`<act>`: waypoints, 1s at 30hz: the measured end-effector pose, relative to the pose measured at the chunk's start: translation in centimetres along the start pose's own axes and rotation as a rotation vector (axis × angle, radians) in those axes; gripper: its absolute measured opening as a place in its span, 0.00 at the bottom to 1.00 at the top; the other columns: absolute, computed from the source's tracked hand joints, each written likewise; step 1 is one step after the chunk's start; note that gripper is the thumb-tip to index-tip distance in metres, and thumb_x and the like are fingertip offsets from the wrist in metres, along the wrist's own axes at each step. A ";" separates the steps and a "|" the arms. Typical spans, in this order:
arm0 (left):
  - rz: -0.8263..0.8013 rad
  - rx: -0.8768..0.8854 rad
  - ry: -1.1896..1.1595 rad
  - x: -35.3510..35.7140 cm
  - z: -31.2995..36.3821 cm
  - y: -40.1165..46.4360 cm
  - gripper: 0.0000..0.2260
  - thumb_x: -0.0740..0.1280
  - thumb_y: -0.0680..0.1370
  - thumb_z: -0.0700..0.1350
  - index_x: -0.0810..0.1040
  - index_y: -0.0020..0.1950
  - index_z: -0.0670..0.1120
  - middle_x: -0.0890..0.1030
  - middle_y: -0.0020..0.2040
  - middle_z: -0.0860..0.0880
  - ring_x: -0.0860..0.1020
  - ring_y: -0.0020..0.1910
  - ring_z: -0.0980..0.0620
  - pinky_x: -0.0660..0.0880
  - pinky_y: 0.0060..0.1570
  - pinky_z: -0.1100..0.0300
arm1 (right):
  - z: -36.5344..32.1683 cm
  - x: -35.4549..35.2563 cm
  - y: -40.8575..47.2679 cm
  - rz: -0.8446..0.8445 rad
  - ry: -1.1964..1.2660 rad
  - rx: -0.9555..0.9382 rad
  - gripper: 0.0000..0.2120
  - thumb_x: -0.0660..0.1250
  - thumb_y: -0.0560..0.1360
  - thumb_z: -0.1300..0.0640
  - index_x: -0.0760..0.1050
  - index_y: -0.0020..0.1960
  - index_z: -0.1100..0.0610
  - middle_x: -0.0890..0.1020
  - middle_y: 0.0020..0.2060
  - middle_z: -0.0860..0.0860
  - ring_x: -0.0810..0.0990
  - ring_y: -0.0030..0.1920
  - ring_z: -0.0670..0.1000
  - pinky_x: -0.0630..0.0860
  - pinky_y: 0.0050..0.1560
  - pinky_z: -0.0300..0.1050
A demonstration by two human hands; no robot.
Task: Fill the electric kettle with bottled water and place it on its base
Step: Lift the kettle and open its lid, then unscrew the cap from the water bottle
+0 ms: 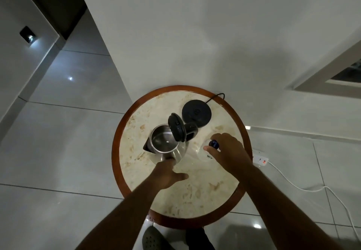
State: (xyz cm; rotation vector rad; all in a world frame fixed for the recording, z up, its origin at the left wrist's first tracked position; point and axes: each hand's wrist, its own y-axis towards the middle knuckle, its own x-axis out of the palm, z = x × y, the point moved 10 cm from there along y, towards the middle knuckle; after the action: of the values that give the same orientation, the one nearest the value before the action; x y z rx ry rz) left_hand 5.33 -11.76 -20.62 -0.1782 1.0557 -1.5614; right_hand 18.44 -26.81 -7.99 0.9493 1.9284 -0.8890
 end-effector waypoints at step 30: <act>0.069 0.471 0.166 3.3 9.3 2.3 0.19 0.77 0.67 0.47 0.78 0.56 0.49 0.82 0.49 0.57 0.76 0.42 0.64 0.68 0.42 0.81 | -5.3 1.0 -5.1 -0.143 -0.258 -0.620 0.27 0.78 0.65 0.47 0.74 0.59 0.55 0.82 0.47 0.53 0.80 0.40 0.49 0.71 0.34 0.35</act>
State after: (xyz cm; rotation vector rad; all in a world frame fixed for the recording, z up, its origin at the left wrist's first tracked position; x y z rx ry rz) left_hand 11.78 -19.20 -18.25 0.3111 0.7814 -1.7369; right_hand 11.93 -24.56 -5.31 0.3172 1.8854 -0.4111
